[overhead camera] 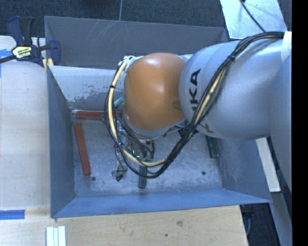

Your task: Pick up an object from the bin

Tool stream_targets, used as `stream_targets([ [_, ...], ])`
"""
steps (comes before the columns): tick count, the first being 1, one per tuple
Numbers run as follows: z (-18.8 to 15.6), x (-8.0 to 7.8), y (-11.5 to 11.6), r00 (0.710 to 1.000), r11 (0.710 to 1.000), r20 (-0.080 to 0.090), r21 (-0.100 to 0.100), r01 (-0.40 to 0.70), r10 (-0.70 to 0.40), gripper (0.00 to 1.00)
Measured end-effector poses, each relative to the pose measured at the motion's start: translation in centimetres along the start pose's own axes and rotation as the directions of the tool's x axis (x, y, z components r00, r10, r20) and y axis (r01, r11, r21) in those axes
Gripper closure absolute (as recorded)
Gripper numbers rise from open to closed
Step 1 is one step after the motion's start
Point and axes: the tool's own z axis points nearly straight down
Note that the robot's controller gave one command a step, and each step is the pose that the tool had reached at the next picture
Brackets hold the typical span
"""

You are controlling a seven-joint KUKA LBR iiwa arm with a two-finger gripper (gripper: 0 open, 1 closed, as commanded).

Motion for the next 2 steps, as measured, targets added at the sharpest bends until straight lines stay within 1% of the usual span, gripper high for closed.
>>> stream_targets([
  [1,2.5,-5.2,-7.8,0.988,0.988,0.010,-0.001,-0.153,0.153,0.00],
  [2,9.3,-0.1,-11.6,0.984,0.984,0.001,0.001,0.181,-0.181,0.00],
])
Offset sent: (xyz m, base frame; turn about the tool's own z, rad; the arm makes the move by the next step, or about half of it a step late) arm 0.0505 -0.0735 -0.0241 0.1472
